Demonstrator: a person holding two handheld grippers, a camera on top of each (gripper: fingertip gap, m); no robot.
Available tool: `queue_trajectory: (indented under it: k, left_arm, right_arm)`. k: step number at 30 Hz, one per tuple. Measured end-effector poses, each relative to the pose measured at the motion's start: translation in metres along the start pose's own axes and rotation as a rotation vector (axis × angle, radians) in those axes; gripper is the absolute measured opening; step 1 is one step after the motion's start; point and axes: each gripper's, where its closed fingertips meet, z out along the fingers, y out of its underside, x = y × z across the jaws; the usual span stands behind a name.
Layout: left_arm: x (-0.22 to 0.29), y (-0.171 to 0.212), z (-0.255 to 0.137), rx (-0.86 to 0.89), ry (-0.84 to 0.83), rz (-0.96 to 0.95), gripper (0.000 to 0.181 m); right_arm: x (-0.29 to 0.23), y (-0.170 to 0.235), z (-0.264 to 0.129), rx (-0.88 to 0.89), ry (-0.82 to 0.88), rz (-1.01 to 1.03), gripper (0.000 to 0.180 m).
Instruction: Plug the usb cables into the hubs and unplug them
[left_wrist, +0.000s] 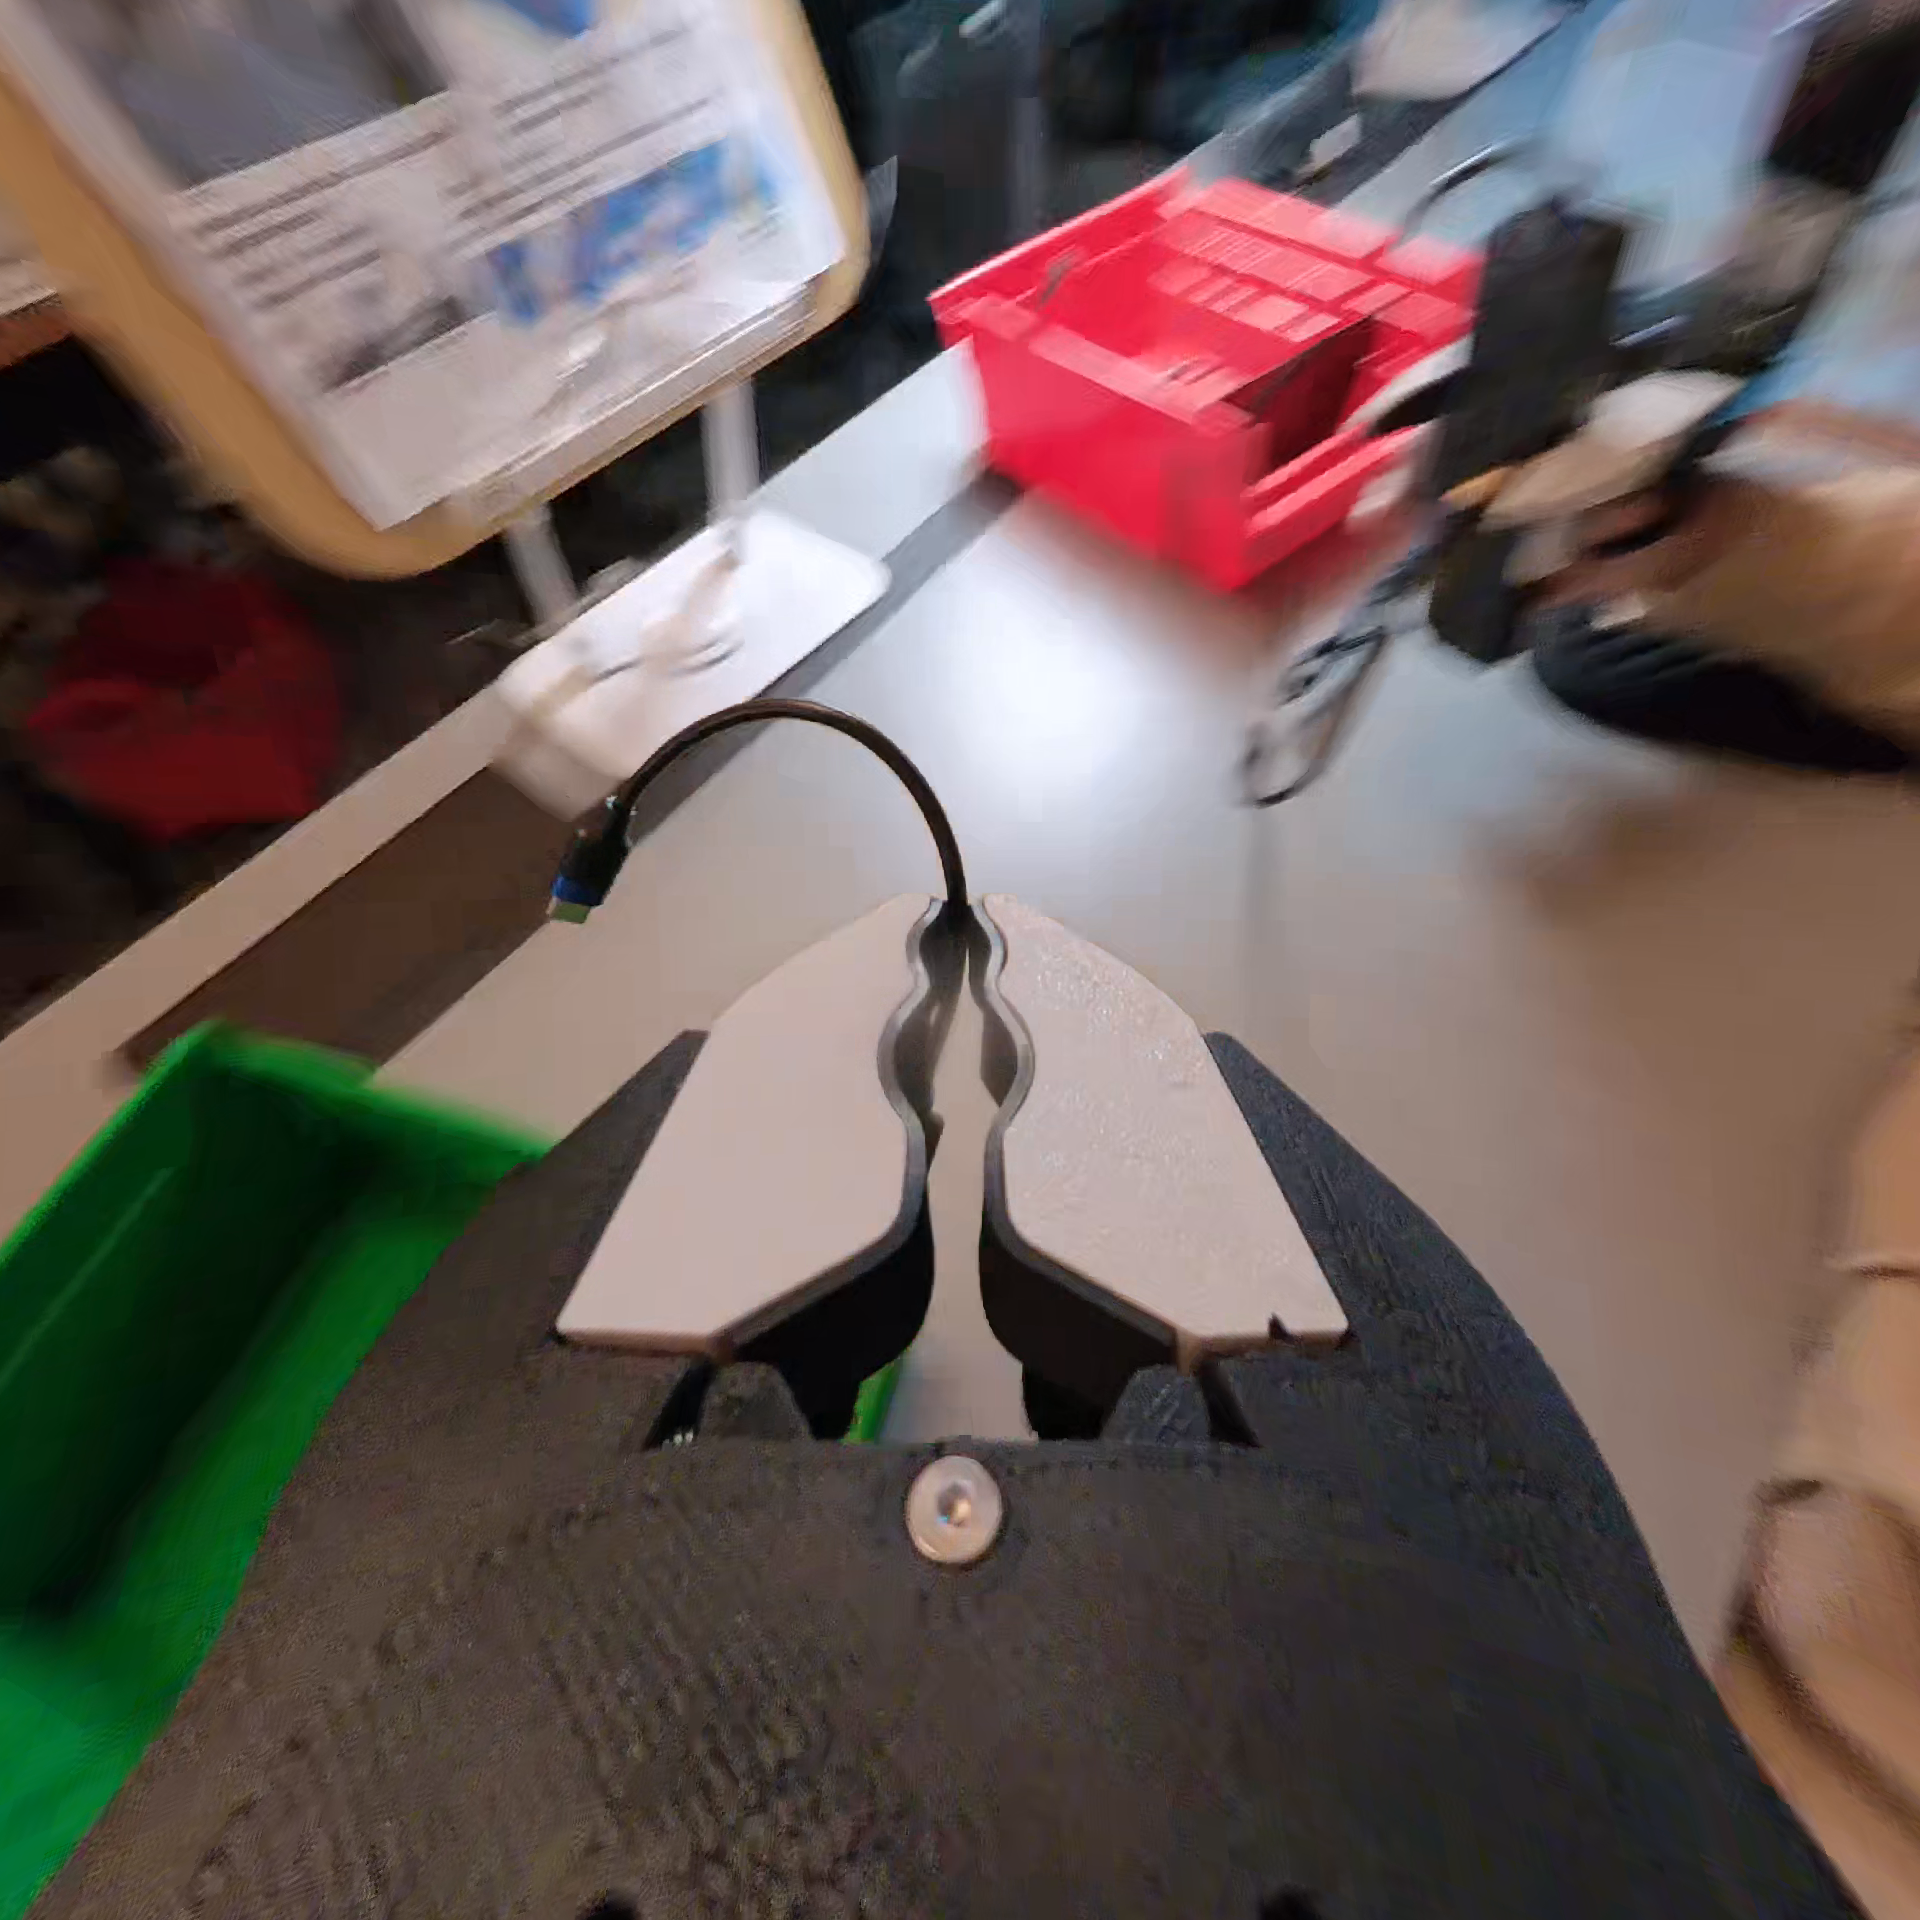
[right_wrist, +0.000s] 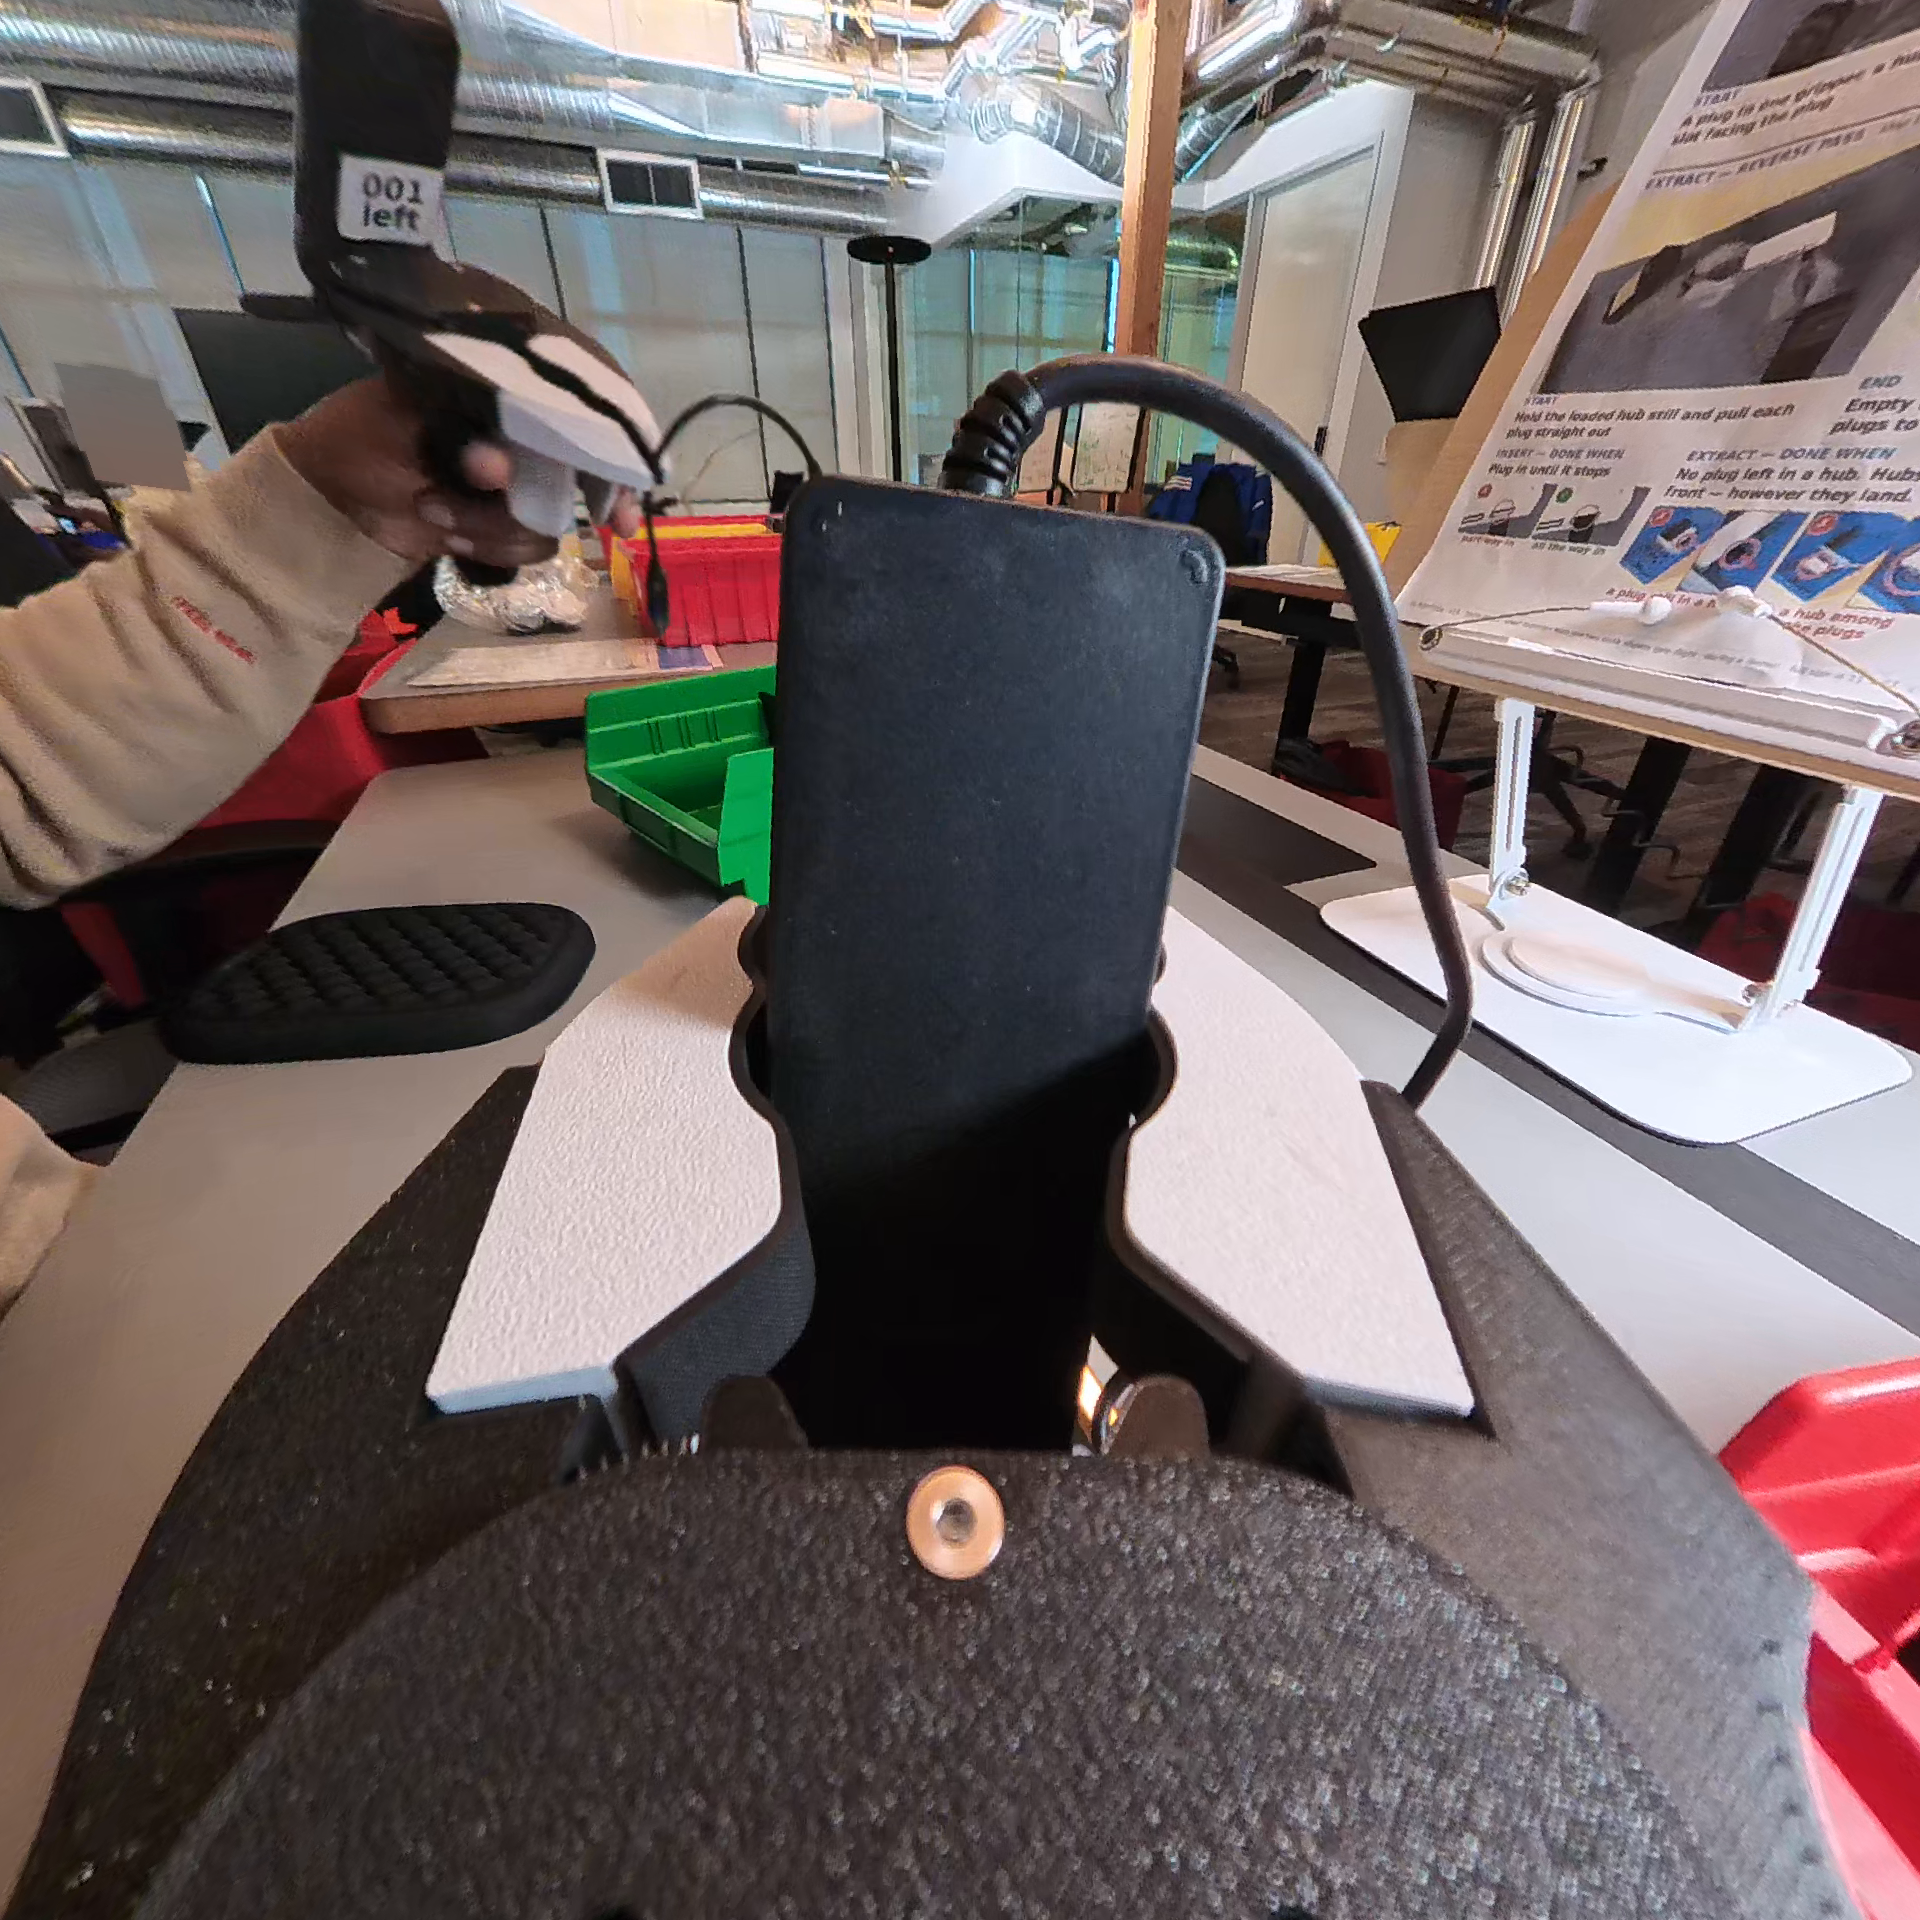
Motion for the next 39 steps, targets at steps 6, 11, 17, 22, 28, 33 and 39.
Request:
queue_trajectory:
  k: [6,11,17,22,28,33,39]
  left_arm:
    - [0.093,-0.007,0.081,0.206,0.504,-0.34,0.003]
    - [0.082,0.044,0.172,0.101,0.455,-0.756,0.003]
    - [0.038,0.073,0.216,0.035,0.296,-0.804,0.011]
    - [0.016,0.067,0.219,0.069,0.241,-0.593,0.026]
    - [0.003,0.1,0.223,-0.183,0.148,-0.196,0.025]
    - [0.017,0.118,0.227,-0.301,0.183,-0.162,0.027]
    - [0.019,0.119,0.238,-0.347,0.149,-0.082,0.027]
  right_arm:
    - [0.004,0.0,-0.002,0.007,0.012,0.011,0.065]
    - [0.011,0.002,-0.006,0.007,0.029,0.021,0.065]
    - [0.012,0.006,-0.006,-0.004,0.027,0.024,0.065]
    - [0.011,0.006,-0.005,-0.004,0.021,0.03,0.065]
    - [0.013,0.01,-0.004,-0.012,0.02,0.043,0.065]
    - [0.012,0.012,-0.003,-0.022,0.017,0.039,0.065]
    - [0.011,0.013,-0.002,-0.024,0.013,0.04,0.065]
